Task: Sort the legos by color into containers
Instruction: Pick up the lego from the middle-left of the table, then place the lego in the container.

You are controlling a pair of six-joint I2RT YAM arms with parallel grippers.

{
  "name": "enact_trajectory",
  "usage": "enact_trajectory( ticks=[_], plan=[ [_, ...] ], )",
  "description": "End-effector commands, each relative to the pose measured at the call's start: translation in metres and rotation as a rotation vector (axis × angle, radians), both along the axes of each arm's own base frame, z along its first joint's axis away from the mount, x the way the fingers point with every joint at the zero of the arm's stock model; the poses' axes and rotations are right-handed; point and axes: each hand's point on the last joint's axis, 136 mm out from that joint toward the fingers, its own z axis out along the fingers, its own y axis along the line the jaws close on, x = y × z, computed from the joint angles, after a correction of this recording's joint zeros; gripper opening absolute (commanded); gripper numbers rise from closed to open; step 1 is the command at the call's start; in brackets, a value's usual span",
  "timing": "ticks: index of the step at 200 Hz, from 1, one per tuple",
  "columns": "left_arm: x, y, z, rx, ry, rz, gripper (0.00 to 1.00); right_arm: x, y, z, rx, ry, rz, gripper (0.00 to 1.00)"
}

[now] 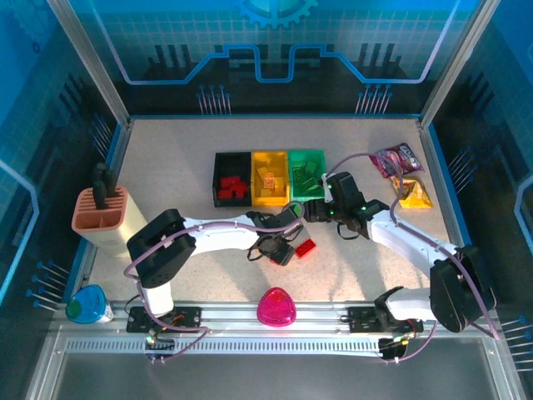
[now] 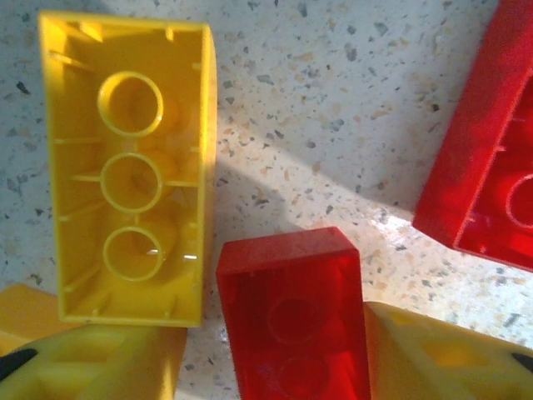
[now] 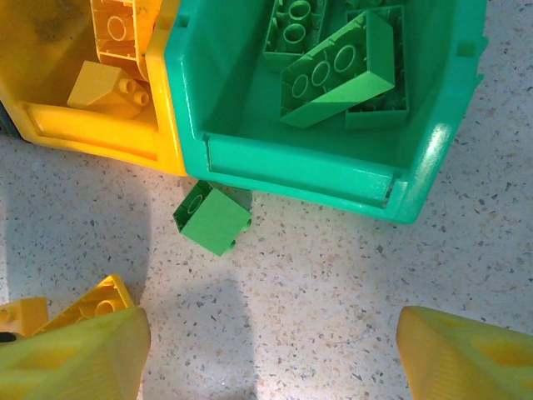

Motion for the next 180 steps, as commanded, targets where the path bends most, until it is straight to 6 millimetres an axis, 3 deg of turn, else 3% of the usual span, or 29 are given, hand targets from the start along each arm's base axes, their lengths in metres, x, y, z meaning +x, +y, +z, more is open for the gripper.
enact_trajectory(
  ticks=[1, 37, 88, 131, 180],
  plan=[
    [-0.001, 0.010, -0.005, 0.085, -0.001, -0.025, 0.51, 0.003, -0.004, 0.009, 0.042, -0.031, -0.026, 0.78],
    [0.004, 0.009, 0.007, 0.073, -0.035, -0.021, 0.33, 0.002, -0.009, 0.012, 0.054, -0.047, -0.048, 0.78],
    [0.025, -0.004, 0.069, -0.079, -0.113, 0.003, 0.28, 0.000, -0.013, 0.011, 0.064, -0.050, -0.061, 0.77],
    [0.061, 0.005, 0.108, -0.219, -0.151, 0.078, 0.27, -0.004, -0.017, 0.006, 0.062, -0.034, -0.068, 0.77],
    [0.129, 0.031, 0.140, -0.277, -0.261, 0.215, 0.26, -0.015, -0.022, -0.003, 0.064, 0.001, -0.085, 0.77]
  ],
)
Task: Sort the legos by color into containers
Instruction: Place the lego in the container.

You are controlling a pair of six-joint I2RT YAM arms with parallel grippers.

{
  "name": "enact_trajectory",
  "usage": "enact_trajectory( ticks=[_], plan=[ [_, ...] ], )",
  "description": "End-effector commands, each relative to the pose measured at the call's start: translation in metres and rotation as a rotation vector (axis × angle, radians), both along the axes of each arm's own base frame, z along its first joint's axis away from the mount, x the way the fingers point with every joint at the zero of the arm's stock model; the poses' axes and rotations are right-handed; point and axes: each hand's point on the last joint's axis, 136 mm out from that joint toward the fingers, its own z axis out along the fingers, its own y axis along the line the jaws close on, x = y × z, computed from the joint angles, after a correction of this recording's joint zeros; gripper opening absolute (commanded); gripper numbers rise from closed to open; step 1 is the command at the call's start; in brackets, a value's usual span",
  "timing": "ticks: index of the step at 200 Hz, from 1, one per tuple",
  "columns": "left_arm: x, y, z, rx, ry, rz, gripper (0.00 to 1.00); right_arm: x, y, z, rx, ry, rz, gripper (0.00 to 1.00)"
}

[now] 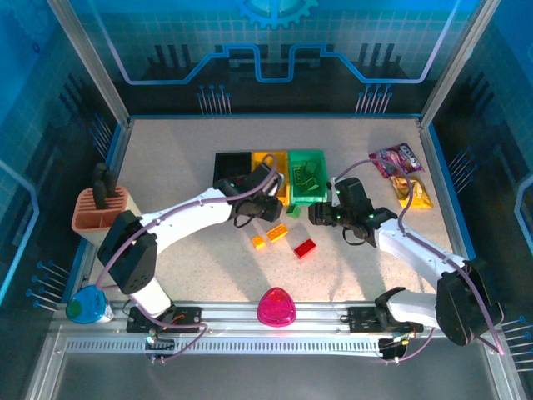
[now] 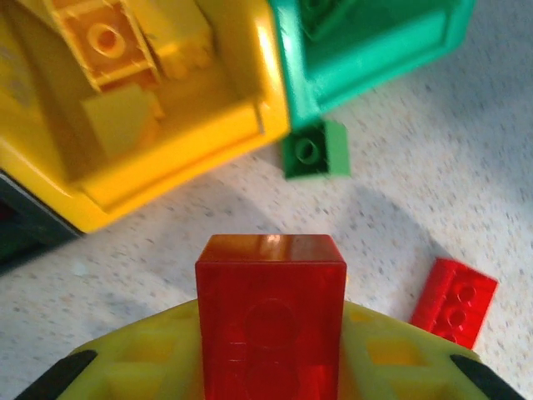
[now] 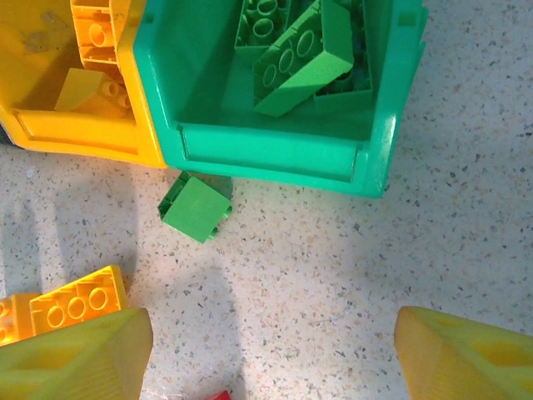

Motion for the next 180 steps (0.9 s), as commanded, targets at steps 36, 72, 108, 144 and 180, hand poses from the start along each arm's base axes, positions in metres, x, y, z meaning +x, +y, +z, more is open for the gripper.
enact_trajectory(
  ticks=[36, 72, 108, 144, 180],
  plan=[
    [0.082, 0.008, 0.037, -0.079, -0.109, 0.081, 0.26, -0.018, -0.005, -0.006, 0.042, 0.047, -0.030, 0.77],
    [0.119, 0.017, 0.036, -0.077, -0.113, 0.126, 0.26, -0.031, -0.009, -0.009, 0.018, 0.061, -0.037, 0.77],
    [0.131, 0.035, 0.039, -0.081, -0.122, 0.175, 0.26, -0.037, -0.014, -0.005, 0.011, 0.050, -0.044, 0.77],
    [0.137, 0.068, 0.037, -0.082, -0.115, 0.257, 0.26, -0.037, -0.008, -0.005, 0.009, 0.058, -0.027, 0.77],
    [0.140, 0.103, 0.016, -0.085, -0.069, 0.350, 0.27, -0.040, 0.001, -0.011, -0.016, 0.082, 0.001, 0.78]
  ],
)
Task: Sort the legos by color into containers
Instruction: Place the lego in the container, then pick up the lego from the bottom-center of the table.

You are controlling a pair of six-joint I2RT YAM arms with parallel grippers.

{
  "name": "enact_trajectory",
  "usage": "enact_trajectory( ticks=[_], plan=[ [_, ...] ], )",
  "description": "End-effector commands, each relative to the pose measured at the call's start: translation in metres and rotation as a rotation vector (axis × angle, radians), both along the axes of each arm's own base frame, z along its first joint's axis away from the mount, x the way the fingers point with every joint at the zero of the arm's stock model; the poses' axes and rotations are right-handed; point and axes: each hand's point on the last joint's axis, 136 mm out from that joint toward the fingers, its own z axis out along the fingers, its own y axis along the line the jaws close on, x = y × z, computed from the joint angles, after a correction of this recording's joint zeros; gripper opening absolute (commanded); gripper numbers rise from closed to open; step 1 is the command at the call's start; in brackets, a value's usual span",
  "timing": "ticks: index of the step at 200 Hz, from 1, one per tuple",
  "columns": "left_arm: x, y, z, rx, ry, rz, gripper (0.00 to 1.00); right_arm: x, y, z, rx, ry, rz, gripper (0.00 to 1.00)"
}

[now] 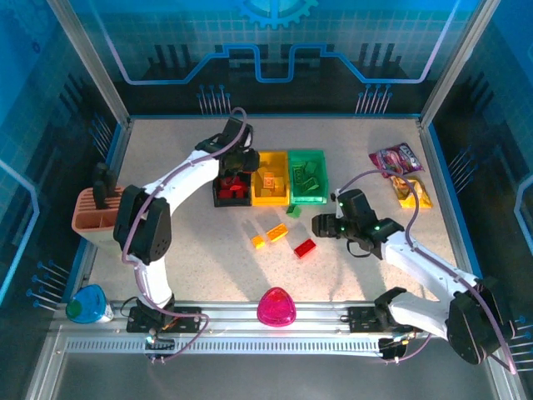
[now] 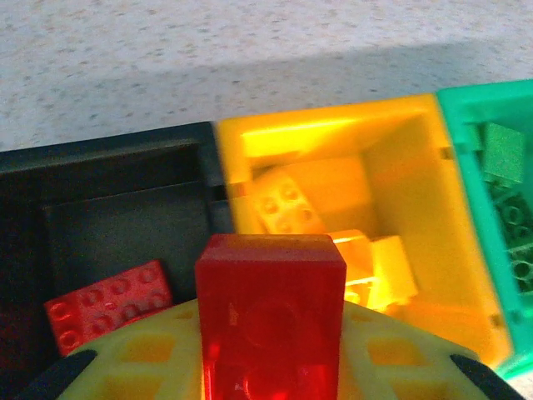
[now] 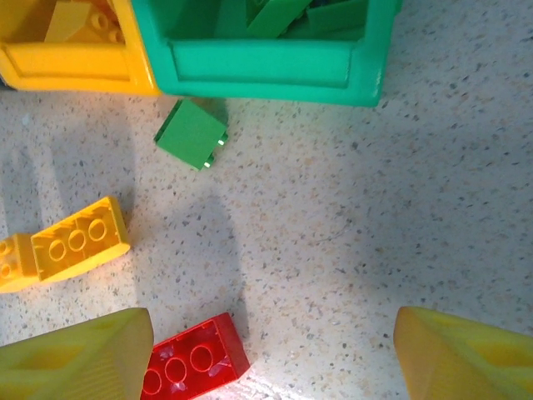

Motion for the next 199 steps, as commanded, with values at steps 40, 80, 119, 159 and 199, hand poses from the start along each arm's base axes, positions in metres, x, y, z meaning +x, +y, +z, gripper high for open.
enact_trajectory(
  ticks=[40, 80, 119, 159, 199],
  plan=[
    [0.001, 0.030, -0.006, -0.038, 0.034, 0.082, 0.73, -0.011, 0.013, -0.013, -0.062, 0.071, 0.012, 0.80],
    [-0.014, 0.034, 0.047, -0.093, -0.093, 0.089, 0.77, -0.026, 0.020, -0.025, -0.102, 0.123, 0.014, 0.85],
    [-0.050, 0.044, 0.072, -0.133, -0.169, 0.093, 0.76, -0.034, 0.020, -0.043, -0.156, 0.198, -0.035, 0.85],
    [-0.090, 0.059, 0.055, -0.133, -0.152, 0.113, 0.75, -0.033, 0.039, -0.053, -0.201, 0.227, -0.031, 0.86],
    [-0.123, 0.075, 0.028, -0.107, -0.113, 0.142, 0.75, -0.038, 0.060, -0.070, -0.235, 0.276, -0.035, 0.86]
  ],
)
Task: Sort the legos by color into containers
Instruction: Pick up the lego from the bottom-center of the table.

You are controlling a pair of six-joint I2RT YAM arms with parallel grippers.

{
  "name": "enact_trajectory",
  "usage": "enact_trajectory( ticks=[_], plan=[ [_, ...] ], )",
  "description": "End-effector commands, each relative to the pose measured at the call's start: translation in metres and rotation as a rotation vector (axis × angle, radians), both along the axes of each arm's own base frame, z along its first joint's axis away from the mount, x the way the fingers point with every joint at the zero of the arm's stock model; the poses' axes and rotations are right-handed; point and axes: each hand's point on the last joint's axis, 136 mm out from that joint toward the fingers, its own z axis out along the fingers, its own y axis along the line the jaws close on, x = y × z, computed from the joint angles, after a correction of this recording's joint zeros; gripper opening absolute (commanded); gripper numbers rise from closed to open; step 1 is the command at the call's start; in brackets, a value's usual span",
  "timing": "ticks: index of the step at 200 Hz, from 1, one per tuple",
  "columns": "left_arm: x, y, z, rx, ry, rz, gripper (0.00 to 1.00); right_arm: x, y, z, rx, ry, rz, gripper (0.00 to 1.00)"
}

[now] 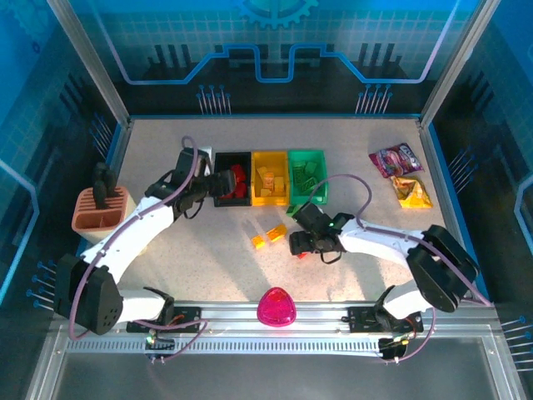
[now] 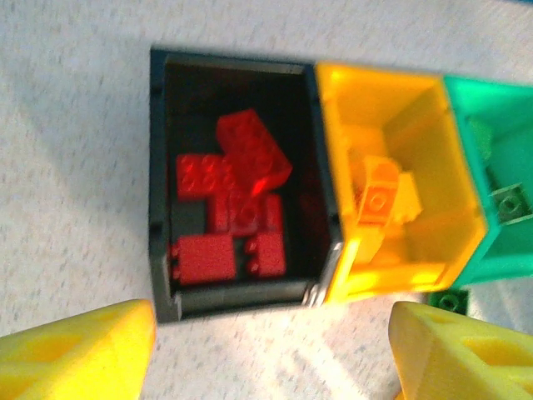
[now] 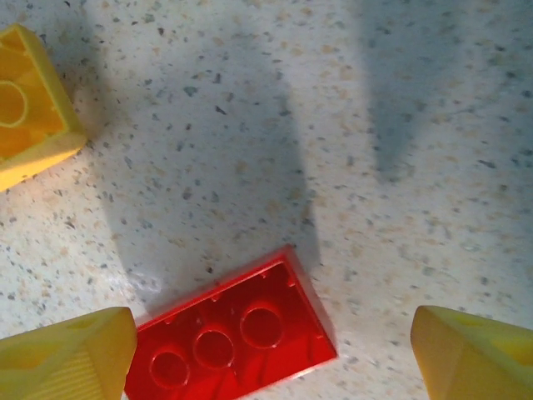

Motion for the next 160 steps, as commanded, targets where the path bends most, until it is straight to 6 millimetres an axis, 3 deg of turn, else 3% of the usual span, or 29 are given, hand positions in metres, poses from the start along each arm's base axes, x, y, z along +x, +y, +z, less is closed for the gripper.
enact_trajectory(
  ticks=[1, 49, 77, 100, 119, 160],
  plan=[
    [-0.017, 0.008, -0.006, -0.004, 0.005, 0.028, 0.75, -0.002, 0.008, -0.005, -0.030, 0.015, -0.038, 0.86],
    [-0.039, 0.017, -0.025, -0.003, 0.032, 0.047, 0.74, 0.000, 0.020, -0.014, -0.048, 0.043, -0.041, 0.80],
    [-0.044, 0.020, -0.025, -0.004, 0.025, 0.057, 0.74, -0.003, 0.021, -0.014, -0.055, 0.048, -0.023, 0.57],
    [-0.045, 0.020, -0.025, -0.014, 0.019, 0.062, 0.73, 0.005, 0.033, 0.001, -0.029, 0.019, -0.007, 0.36],
    [-0.047, 0.021, -0.027, -0.017, 0.020, 0.067, 0.73, 0.008, 0.036, 0.009, -0.026, 0.005, 0.007, 0.24],
    [-0.059, 0.023, -0.035, -0.032, 0.039, 0.073, 0.72, 0.034, 0.054, 0.047, -0.010, -0.089, 0.066, 0.14]
  ],
)
